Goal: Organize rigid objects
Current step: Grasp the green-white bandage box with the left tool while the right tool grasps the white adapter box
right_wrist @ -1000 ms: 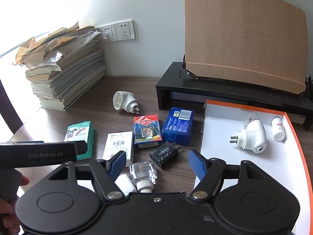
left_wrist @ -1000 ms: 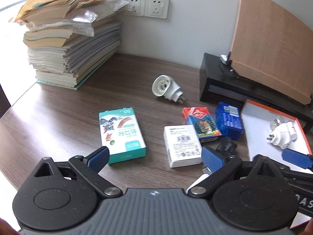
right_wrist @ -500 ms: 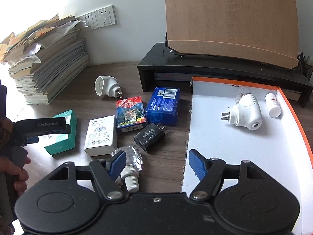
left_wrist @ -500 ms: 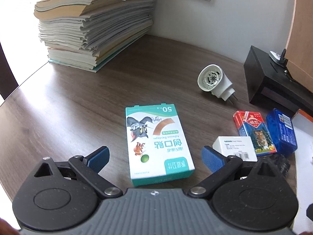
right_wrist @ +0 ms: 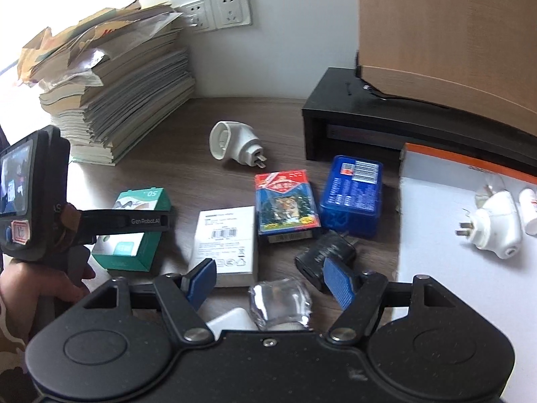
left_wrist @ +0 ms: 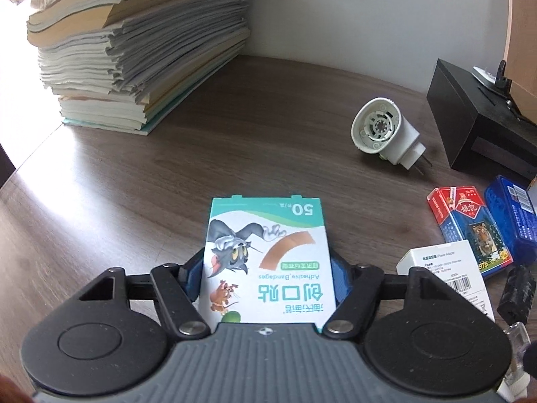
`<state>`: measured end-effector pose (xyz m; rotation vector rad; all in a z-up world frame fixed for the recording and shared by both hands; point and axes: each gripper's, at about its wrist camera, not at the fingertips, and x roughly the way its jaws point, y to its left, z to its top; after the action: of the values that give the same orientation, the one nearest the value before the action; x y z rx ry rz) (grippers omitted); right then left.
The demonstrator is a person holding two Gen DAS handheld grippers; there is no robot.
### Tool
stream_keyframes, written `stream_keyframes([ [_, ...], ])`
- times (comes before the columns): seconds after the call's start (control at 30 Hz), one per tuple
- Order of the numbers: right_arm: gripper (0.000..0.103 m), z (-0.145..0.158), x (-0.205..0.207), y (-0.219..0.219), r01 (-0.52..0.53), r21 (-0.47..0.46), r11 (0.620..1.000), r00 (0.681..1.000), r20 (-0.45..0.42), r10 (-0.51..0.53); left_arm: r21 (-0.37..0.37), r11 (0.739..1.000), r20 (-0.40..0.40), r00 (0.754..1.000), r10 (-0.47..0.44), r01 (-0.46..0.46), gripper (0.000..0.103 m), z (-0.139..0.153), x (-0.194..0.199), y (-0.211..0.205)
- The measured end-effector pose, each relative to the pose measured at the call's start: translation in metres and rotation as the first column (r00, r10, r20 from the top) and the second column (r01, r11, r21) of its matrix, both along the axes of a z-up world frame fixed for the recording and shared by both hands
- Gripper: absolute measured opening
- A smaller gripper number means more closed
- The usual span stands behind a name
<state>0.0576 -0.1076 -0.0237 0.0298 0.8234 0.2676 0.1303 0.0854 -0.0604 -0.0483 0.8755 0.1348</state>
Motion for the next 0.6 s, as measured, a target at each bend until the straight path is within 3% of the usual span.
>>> stream_keyframes([
  [0.33,0.084,-0.037,0.052,0.055,-0.064,-0.043,0.997,0.994,-0.095,0.059,-0.042,0.998,0.052,0.998,-0.038,0.04,0.071,0.02,-0.032,0.019],
  [0.4,0.079,-0.046,0.057,0.062,-0.068,-0.06,0.996,0.991,-0.117,0.06,-0.057,0.997,0.062,0.997,-0.041,0.044,0.071,0.024,-0.038,0.023],
  [0.43,0.072,-0.049,0.058,0.064,-0.064,-0.072,0.995,0.992,-0.117,0.055,-0.05,0.998,0.064,0.997,-0.04,0.043,0.072,0.026,-0.039,0.023],
  [0.6,0.071,-0.037,0.046,0.068,-0.057,-0.07,0.996,0.997,-0.048,0.053,-0.048,0.998,0.084,0.995,-0.048,0.052,0.071,0.032,-0.044,0.019],
])
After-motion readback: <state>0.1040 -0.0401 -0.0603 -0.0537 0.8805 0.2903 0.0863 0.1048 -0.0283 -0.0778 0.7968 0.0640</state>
